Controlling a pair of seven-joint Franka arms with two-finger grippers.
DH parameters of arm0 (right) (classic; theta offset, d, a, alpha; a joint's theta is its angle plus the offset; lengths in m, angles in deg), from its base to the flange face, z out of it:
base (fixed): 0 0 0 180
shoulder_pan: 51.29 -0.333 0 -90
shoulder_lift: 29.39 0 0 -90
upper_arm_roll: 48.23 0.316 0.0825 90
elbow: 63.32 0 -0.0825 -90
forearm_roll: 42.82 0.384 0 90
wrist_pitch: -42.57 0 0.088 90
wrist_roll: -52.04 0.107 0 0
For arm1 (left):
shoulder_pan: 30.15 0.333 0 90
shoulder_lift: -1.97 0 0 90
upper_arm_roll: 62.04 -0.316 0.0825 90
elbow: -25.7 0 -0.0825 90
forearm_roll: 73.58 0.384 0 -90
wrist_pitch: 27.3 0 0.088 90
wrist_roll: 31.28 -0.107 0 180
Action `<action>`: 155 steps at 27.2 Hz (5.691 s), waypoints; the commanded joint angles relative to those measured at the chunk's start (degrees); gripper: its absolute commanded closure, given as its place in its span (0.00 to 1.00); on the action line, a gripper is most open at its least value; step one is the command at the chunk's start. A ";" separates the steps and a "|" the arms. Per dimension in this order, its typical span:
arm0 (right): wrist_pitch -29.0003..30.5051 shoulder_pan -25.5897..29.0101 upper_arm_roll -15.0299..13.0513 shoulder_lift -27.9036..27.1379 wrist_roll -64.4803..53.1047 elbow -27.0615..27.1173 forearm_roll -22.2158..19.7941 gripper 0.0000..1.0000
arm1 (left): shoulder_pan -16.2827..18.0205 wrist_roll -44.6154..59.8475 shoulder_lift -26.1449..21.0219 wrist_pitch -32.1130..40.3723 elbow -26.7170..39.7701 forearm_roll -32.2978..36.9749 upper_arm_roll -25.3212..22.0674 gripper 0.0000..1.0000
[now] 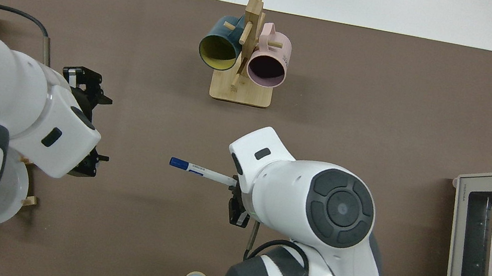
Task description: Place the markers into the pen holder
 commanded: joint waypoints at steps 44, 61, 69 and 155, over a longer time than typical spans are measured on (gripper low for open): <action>0.56 -3.71 -0.22 -3.73 1.19 6.69 0.34 1.00 | -5.39 4.40 2.17 -1.08 6.29 -4.22 2.73 1.00; -2.77 1.56 -0.92 -2.85 6.62 5.73 1.05 0.00 | -4.42 4.83 2.17 -0.12 6.38 -0.45 2.11 1.00; -6.82 8.59 -1.10 -3.03 19.97 4.85 0.17 0.00 | -2.14 5.01 2.08 1.55 6.38 3.86 1.94 1.00; -32.22 25.39 -3.21 3.83 52.87 16.01 -13.10 0.00 | 41.55 -54.14 -14.18 -35.28 -9.00 49.66 2.11 1.00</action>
